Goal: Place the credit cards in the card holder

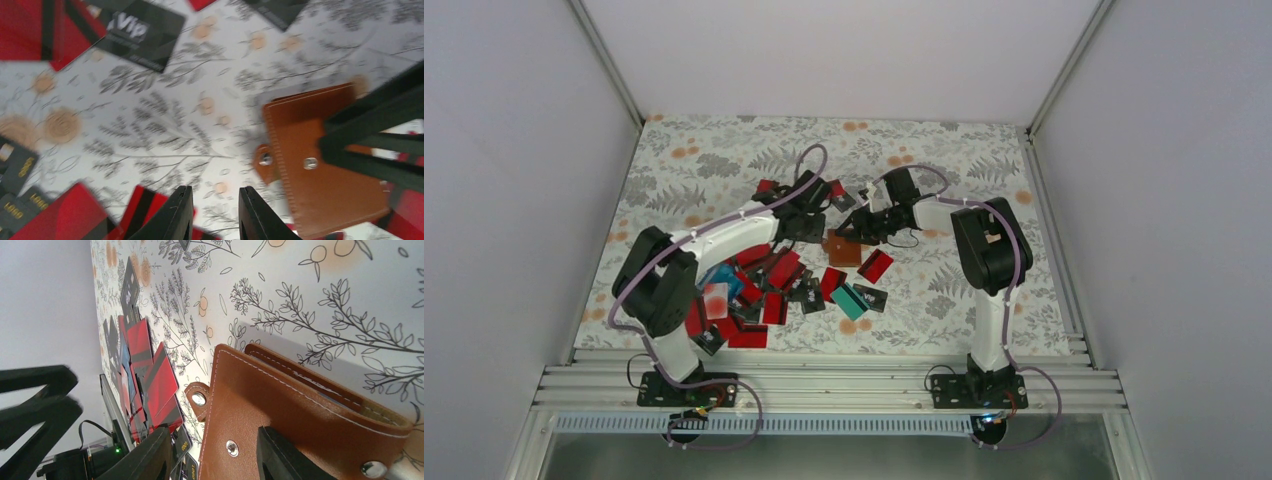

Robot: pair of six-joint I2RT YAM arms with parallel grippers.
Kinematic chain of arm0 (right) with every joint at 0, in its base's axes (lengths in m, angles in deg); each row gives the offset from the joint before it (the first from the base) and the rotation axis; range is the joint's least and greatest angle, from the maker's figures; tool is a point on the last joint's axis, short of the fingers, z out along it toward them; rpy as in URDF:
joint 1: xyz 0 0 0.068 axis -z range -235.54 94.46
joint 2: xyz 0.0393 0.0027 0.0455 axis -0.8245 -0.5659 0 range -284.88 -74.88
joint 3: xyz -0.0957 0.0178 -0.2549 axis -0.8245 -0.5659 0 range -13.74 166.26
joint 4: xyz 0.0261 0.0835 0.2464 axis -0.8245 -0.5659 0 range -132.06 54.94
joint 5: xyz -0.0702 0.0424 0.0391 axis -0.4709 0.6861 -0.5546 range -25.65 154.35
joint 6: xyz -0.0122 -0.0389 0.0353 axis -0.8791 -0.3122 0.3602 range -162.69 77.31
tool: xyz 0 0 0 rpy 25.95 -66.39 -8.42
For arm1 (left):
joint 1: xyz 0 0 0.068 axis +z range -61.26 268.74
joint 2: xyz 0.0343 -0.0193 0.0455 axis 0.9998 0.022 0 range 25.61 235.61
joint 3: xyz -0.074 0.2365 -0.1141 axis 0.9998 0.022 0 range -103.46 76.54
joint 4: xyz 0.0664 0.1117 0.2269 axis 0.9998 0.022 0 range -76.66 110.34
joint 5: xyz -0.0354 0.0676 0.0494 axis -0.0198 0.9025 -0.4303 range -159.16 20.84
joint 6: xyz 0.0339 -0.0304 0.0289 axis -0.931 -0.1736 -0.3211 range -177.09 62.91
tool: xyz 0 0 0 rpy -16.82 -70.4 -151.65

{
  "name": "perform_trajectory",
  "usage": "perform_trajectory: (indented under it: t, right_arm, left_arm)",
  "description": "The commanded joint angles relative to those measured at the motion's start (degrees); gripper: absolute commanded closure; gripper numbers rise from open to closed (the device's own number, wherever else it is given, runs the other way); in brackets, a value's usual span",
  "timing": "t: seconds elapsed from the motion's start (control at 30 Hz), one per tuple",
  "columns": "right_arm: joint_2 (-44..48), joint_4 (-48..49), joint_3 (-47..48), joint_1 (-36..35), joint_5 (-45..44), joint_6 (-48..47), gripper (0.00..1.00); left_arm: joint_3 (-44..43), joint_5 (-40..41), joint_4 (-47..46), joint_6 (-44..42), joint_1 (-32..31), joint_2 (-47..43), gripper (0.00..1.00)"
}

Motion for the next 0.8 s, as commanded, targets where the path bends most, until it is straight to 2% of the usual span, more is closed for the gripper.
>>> perform_trajectory:
  t: [0.0,0.13,0.37,0.5,0.77]
  right_arm:
    - [-1.30,-3.40,0.04,0.22,-7.32,-1.24,0.55]
    - [-0.41,-3.74,-0.51,0.22,-8.76,-1.49,0.55]
    - [-0.12,-3.22,-1.38,0.05,-7.98,-1.43,0.55]
    - [0.11,-3.35,-1.27,0.06,-8.15,-1.42,0.55]
    - [0.34,-3.79,-1.35,0.05,-8.33,-1.55,0.55]
  left_arm:
    - [-5.15,-0.95,1.45,-2.30,-2.32,3.86,0.74]
    - [-8.31,-4.13,2.15,-6.77,-2.50,8.84,0.70]
    - [-7.86,-11.37,-1.71,-15.87,-0.22,11.64,0.63]
    - [-7.99,-18.64,-4.38,-17.94,2.89,12.50,0.65]
    - [-7.41,-25.75,-5.14,-20.76,6.40,14.18,0.74]
